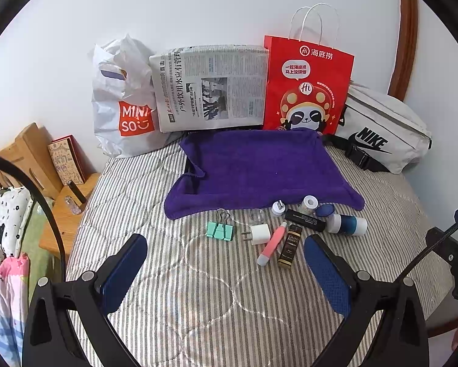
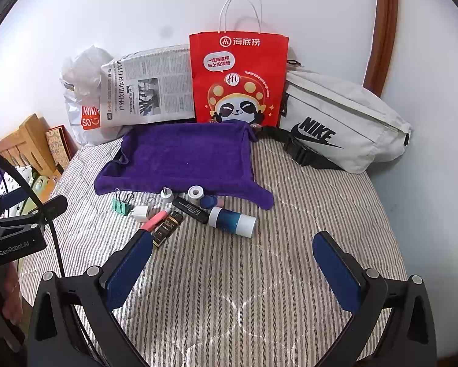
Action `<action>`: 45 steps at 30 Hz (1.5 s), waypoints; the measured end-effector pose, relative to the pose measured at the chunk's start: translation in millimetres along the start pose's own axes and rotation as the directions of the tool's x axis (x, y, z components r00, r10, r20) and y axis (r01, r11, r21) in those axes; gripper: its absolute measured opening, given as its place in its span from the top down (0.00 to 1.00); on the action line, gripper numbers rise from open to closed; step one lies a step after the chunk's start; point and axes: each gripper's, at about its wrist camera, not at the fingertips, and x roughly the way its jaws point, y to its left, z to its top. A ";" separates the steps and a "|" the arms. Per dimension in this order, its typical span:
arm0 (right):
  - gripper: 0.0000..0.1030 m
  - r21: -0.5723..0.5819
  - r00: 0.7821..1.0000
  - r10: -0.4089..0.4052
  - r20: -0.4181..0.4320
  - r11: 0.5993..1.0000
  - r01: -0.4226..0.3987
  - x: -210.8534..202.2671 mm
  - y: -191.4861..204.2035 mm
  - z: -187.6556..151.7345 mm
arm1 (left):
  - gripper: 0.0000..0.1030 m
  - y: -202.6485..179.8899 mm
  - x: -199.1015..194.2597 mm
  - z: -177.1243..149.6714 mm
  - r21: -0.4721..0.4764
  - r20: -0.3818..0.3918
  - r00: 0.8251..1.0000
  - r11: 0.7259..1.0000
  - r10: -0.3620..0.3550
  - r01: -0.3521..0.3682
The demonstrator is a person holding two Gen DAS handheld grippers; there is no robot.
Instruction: Organize rigid objects
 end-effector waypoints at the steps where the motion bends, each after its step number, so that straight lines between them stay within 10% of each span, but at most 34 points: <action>1: 0.00 0.000 1.000 -0.001 -0.001 1.000 0.001 0.0 0.0 0.2 | 0.00 -0.2 0.4 0.1 0.001 -0.002 1.000 1.000 0.000 0.000; 45: 0.00 0.000 1.000 0.008 -0.016 1.000 -0.008 14.3 0.1 2.5 | 0.00 2.2 19.6 1.5 0.020 -0.038 0.999 1.000 -0.014 0.015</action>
